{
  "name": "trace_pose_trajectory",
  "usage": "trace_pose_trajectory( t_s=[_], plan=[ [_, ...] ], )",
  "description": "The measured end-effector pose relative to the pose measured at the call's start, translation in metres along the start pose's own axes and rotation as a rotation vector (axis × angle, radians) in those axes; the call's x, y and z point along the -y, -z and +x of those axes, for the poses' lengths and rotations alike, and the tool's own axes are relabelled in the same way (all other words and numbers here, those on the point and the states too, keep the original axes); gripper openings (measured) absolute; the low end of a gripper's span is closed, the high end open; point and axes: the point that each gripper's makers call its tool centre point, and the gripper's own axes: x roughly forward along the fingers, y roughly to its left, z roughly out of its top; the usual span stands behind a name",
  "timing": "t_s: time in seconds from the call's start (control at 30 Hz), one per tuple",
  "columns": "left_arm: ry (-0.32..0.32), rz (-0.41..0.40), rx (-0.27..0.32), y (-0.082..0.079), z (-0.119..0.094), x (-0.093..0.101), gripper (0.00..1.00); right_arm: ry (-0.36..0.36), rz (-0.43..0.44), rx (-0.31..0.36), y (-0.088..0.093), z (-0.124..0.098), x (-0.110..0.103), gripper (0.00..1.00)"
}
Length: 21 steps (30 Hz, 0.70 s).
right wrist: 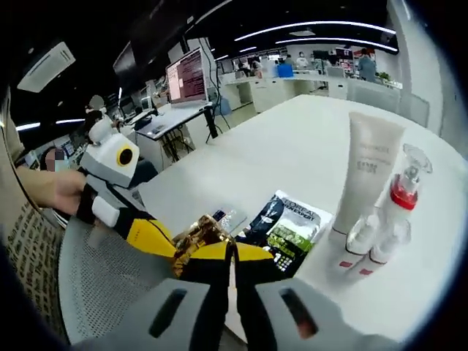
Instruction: Arrange the skincare products in the storage area until every visible bottle or jar stands upright without overlapping.
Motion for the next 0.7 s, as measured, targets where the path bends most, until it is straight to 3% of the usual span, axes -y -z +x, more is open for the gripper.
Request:
trace_pose_trajectory(
  t_s=[0.23, 0.7],
  plan=[
    [-0.007, -0.015, 0.008, -0.001, 0.0, -0.008, 0.0, 0.007, -0.06, -0.038, 0.001, 0.008, -0.001, 0.02],
    [-0.027, -0.064, 0.031, -0.009, -0.002, -0.03, 0.0, -0.009, -0.076, -0.078, -0.002, 0.03, 0.004, 0.02]
  ],
)
